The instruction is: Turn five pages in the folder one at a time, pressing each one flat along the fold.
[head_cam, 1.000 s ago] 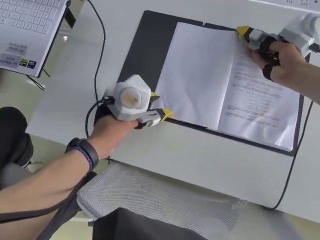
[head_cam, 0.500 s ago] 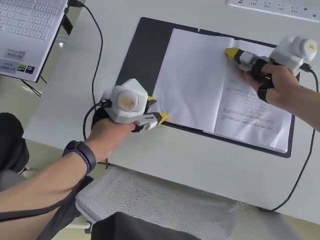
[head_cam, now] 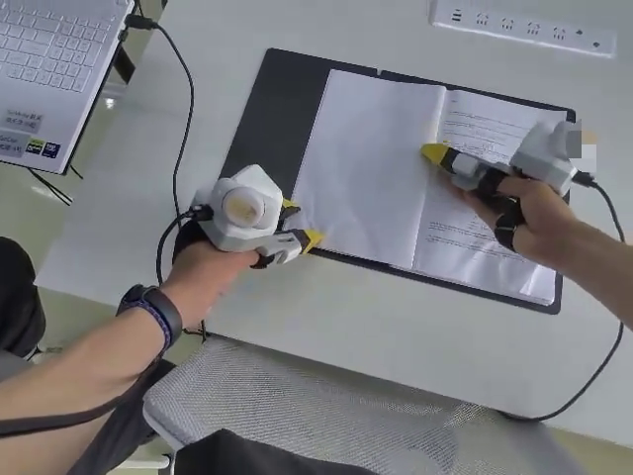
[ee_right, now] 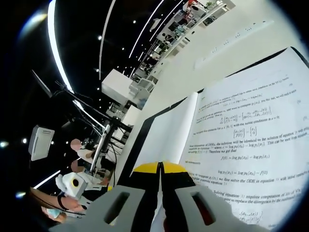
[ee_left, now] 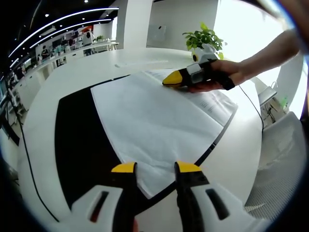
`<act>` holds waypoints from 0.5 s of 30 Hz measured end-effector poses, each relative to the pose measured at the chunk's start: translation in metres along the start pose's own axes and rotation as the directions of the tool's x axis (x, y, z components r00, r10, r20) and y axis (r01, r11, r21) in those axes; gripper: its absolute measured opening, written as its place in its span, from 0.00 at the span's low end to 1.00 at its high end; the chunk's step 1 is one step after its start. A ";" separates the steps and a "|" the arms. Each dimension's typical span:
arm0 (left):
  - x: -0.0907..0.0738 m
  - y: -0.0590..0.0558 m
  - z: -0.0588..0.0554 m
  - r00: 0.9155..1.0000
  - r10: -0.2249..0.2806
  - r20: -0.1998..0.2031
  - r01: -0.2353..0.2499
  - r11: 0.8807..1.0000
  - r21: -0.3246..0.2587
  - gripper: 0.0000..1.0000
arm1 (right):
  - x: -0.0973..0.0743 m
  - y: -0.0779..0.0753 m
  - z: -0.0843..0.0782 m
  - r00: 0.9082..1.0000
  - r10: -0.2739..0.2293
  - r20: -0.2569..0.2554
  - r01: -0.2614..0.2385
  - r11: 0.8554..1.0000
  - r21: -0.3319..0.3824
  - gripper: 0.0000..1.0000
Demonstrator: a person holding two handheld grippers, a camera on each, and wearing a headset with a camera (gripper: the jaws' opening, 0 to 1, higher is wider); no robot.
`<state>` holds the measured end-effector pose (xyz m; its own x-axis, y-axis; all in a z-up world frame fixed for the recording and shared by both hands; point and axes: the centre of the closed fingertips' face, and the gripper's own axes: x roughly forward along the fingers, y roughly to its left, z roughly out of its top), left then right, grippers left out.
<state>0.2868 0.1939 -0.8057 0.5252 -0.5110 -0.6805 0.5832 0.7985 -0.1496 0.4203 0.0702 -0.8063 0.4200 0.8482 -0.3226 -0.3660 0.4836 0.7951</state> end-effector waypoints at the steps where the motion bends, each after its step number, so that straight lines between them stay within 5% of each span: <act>1: 0.000 0.000 0.000 1.000 0.000 0.001 0.000 1.000 0.000 0.30 | -0.004 0.004 -0.008 1.000 0.010 -0.006 -0.010 1.000 0.006 0.00; 15: 0.002 0.001 -0.001 1.000 -0.005 0.002 0.005 1.000 0.001 0.30 | -0.036 0.046 -0.084 0.993 0.059 -0.102 -0.060 0.998 -0.011 0.00</act>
<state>0.2879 0.1935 -0.8079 0.5237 -0.5152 -0.6785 0.5861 0.7959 -0.1520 0.3186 0.0795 -0.8012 0.3105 0.8928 -0.3262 -0.3998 0.4340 0.8073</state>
